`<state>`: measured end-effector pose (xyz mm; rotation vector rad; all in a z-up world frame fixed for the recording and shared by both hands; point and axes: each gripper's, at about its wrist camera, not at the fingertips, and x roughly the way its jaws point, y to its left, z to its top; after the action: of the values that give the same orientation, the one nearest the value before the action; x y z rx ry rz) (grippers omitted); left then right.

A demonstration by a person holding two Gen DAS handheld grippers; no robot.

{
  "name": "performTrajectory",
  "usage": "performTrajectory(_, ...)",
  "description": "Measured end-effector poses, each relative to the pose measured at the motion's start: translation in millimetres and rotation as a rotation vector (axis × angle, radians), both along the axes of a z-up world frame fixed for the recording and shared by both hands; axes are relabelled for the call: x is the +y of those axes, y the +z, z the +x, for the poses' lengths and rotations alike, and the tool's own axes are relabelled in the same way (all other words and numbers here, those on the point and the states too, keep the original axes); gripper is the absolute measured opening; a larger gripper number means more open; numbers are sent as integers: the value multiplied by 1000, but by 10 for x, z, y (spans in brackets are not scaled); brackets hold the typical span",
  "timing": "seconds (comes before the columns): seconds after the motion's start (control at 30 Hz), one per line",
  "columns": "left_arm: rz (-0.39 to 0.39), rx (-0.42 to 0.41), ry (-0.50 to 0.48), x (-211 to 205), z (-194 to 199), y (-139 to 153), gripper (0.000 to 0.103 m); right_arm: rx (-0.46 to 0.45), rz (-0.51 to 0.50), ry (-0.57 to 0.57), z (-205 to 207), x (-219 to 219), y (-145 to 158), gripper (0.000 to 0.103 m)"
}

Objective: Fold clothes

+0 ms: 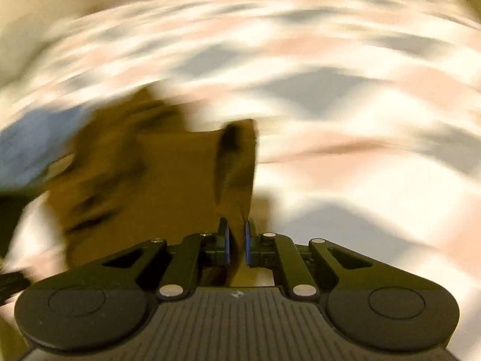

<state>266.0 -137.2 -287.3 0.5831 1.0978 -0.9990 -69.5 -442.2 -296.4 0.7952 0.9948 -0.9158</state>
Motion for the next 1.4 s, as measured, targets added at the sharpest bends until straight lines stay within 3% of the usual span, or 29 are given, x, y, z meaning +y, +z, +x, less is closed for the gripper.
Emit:
performTrajectory(0.07, -10, -29, -14, -138, 73, 2, 34, 129, 39, -116, -275, -214, -40, 35)
performTrajectory(0.1, -16, -43, -22, -207, 109, 3, 39, 189, 3, -127, -313, -254, -15, 41)
performTrajectory(0.2, -15, -126, -78, -358, 123, -33, 41, 232, -160, 44, 55, -182, 133, 49)
performTrajectory(0.43, 12, -272, -210, -553, -22, -246, 42, 31, -437, 982, 1967, 682, 8, 51)
performTrajectory(0.53, 39, -326, -239, -579, -90, -340, 43, -23, -535, 1353, 2493, 1047, -211, 51)
performTrajectory(0.6, 59, -330, -206, -545, -89, -375, 44, -24, -463, 1543, 2700, 1184, -375, 59)
performTrajectory(0.63, 66, -310, -163, -491, -63, -376, 44, -42, -399, 1550, 2785, 1189, -421, 60)
performTrajectory(0.7, 86, -277, -90, -371, -21, -377, 45, -120, -206, 1451, 2908, 1065, -447, 64)
performTrajectory(0.8, 105, -236, -2, -255, 27, -375, 45, -255, 146, 1083, 2965, 670, -479, 69)
performTrajectory(0.87, 108, -216, 39, -234, 45, -372, 45, -331, 313, 833, 2953, 439, -589, 69)
performTrajectory(0.9, 110, -206, 59, -224, 55, -370, 46, -345, 367, 777, 2961, 401, -643, 65)
performTrajectory(0.93, 112, -196, 80, -213, 64, -368, 46, -360, 407, 776, 2994, 394, -685, 52)
performTrajectory(0.97, 113, -186, 100, -203, 73, -366, 46, -360, 424, 803, 3023, 434, -679, 3)
performTrajectory(1.07, 104, -182, 121, -254, 75, -329, 45, -421, 352, 840, 3101, 342, -463, 3)
performTrajectory(1.2, 67, -223, 23, -532, -1, -255, 47, -536, 184, 622, 2893, -357, -52, 3)
performTrajectory(1.27, 52, -244, -37, -692, -74, -247, 50, -549, 110, 538, 2758, -758, 112, 3)
performTrajectory(1.33, 41, -246, -72, -811, -145, -261, 51, -535, -47, 493, 2614, -996, 301, 3)
performTrajectory(1.4, 32, -246, -107, -925, -210, -280, 51, -531, -178, 349, 2360, -1332, 474, 3)
